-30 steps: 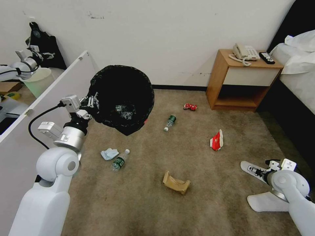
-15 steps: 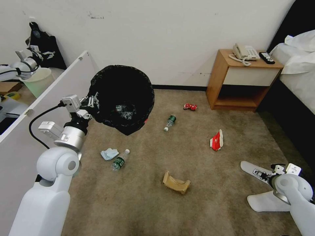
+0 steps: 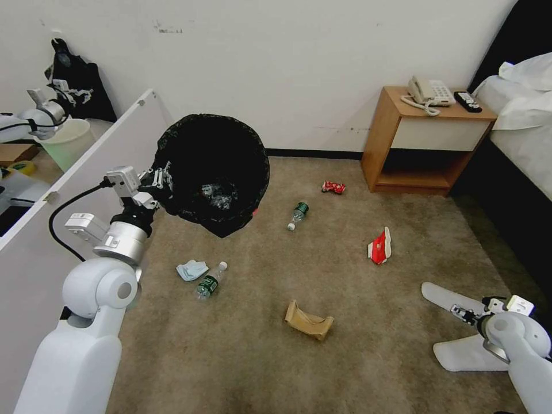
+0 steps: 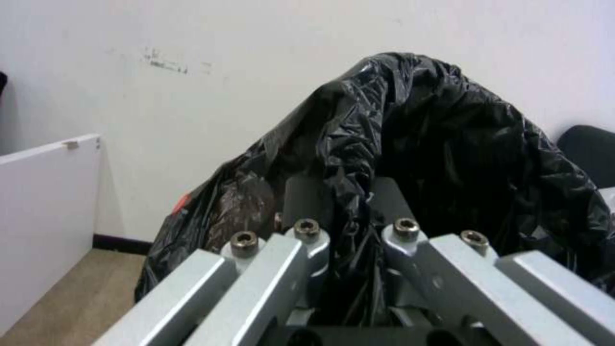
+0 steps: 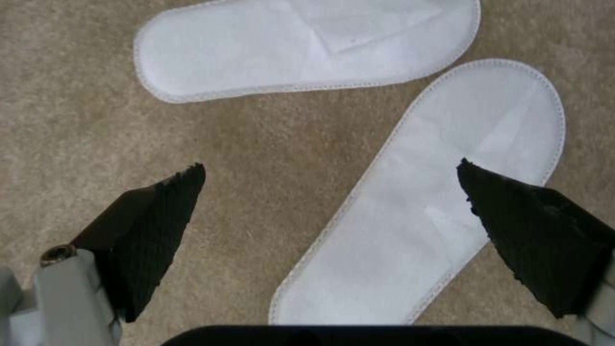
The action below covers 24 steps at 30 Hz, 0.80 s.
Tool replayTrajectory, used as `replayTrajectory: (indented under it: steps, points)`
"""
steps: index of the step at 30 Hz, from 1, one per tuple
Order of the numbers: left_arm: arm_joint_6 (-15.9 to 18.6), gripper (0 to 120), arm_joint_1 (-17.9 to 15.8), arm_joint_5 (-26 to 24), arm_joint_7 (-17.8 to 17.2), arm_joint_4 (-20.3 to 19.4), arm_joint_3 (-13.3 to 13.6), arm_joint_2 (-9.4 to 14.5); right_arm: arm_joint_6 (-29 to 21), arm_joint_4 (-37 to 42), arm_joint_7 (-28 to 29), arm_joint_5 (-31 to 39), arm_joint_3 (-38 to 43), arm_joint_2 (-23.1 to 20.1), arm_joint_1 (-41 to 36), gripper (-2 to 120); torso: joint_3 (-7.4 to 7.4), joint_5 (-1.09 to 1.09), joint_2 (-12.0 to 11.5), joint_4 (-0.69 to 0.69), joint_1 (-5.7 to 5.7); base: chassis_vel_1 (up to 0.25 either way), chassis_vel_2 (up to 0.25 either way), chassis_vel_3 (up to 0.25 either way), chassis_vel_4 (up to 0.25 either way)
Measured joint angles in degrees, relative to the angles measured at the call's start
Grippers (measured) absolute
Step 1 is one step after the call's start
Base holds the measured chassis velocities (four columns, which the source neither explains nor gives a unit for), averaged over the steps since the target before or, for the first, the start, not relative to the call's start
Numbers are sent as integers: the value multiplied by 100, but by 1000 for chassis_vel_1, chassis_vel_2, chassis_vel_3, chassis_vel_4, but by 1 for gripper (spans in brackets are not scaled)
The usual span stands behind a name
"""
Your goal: Pick up the trash bin, then pick up the garbage from the floor and place it into the trash bin.
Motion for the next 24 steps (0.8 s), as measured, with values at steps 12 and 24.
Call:
replayTrajectory:
  steps: [12, 24]
  points:
    - [0, 4, 26, -10, -1, -28, -36, 16, 91, -254, -81, -88, 130, 68, 33, 100, 0, 0, 0, 0, 0, 0, 0, 0, 0]
    - [2, 4, 39, -11, -2, -67, -40, 16, 204, -553, -202, -215, 274, 161, 46, 100, 0, 0, 0, 0, 0, 0, 0, 0, 0]
